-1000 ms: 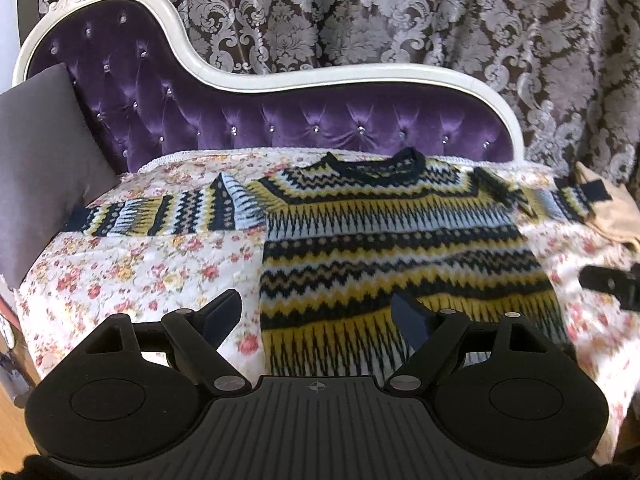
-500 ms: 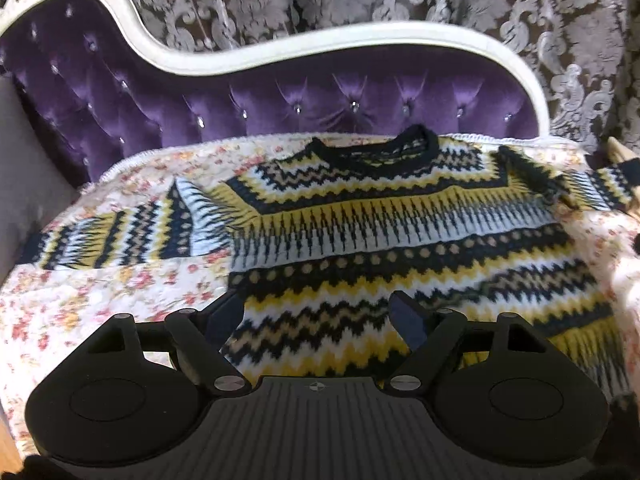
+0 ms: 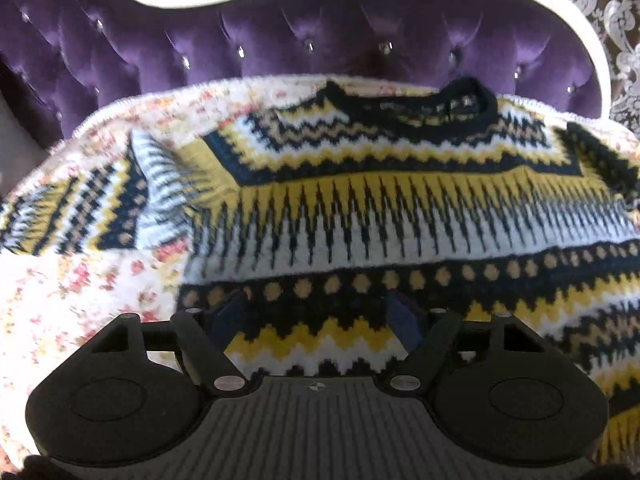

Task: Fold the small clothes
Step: 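Grasp the sleeve cuff with the right tool and lift it, then fold the held sleeve across the sweater body with the right tool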

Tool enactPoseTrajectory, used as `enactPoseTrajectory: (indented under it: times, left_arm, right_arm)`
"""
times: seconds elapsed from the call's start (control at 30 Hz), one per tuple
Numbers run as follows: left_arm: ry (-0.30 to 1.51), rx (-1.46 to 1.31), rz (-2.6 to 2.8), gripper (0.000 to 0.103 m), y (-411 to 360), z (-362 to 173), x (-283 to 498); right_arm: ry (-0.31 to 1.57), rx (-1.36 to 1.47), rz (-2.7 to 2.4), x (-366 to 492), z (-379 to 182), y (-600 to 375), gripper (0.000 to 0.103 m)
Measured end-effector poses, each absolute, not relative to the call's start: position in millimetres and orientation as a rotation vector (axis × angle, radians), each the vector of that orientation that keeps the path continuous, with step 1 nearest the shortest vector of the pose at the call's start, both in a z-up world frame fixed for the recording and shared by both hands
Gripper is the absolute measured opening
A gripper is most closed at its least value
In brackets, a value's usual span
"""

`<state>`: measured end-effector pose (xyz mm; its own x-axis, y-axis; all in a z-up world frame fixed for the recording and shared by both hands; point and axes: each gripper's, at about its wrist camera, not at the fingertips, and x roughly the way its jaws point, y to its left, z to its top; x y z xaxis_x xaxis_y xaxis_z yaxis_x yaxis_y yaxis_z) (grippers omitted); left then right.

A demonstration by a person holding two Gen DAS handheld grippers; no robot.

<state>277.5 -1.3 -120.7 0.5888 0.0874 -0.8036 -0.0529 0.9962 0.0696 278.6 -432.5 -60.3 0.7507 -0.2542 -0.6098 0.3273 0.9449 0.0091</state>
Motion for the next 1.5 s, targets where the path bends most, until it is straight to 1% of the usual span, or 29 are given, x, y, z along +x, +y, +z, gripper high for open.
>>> enactPoseTrajectory:
  times: [0.1,0.23,0.37,0.4,0.47,0.5,0.53,0.57,0.6,0.63,0.67,0.7,0.73,0.77,0.8,0.83,1.03,1.23,1.37,1.5]
  left_arm:
    - [0.917,0.032,0.083,0.076,0,-127,275]
    - [0.907,0.071,0.074,0.077,-5,-128,274]
    - [0.914,0.064,0.089,0.084,-3,-129,277]
    - [0.915,0.060,0.090,0.084,-3,-129,277]
    - [0.915,0.056,0.089,0.085,-2,-130,278]
    - [0.915,0.053,0.088,0.085,-2,-130,279]
    - [0.915,0.052,0.086,0.085,-1,-130,278]
    - [0.913,0.050,0.082,0.085,-1,-129,278]
    - [0.913,0.048,0.079,0.084,-1,-129,278]
    - [0.913,0.042,0.073,0.083,0,-129,277]
    - [0.916,0.041,0.065,0.080,1,-128,277]
    - [0.918,0.042,0.055,0.074,2,-126,277]
    - [0.920,0.044,0.046,0.071,3,-124,276]
    - [0.921,0.045,0.046,0.064,4,-121,275]
    - [0.918,0.045,0.052,0.062,7,-119,274]
    - [0.910,0.041,0.060,0.062,11,-116,272]
    - [0.859,0.004,0.118,0.063,46,-102,264]
    - [0.824,-0.030,0.208,0.063,90,-108,262]
    - [0.831,-0.058,0.269,0.063,121,-120,263]
    - [0.844,-0.097,0.306,0.063,148,-128,258]
  right_arm:
    - [0.620,0.119,-0.358,294,-62,-460,0.092]
    - [0.635,0.164,-0.410,319,-75,-488,0.092]
    - [0.675,0.171,-0.453,340,-92,-504,0.092]
    - [0.690,0.170,-0.465,345,-97,-507,0.089]
    - [0.715,0.194,-0.459,353,-104,-515,0.078]
    - [0.732,0.221,-0.451,355,-107,-519,0.064]
    - [0.744,0.256,-0.432,356,-111,-522,0.056]
    - [0.740,0.285,-0.423,355,-113,-523,0.055]
    - [0.726,0.296,-0.428,354,-113,-523,0.050]
    - [0.717,0.296,-0.421,353,-112,-522,0.041]
    - [0.713,0.294,-0.414,353,-110,-520,0.034]
    - [0.714,0.290,-0.417,352,-107,-518,0.025]
    - [0.715,0.286,-0.420,352,-103,-515,0.022]
    - [0.711,0.281,-0.420,351,-98,-513,0.019]
    - [0.706,0.280,-0.419,350,-91,-512,0.017]
    - [0.695,0.284,-0.413,348,-83,-510,0.011]
    - [0.607,0.305,-0.255,343,-19,-469,0.011]
    - [0.566,0.251,-0.013,360,41,-365,0.011]
    - [0.590,0.242,0.187,378,50,-278,0.011]
    - [0.651,0.222,0.378,392,29,-186,0.011]
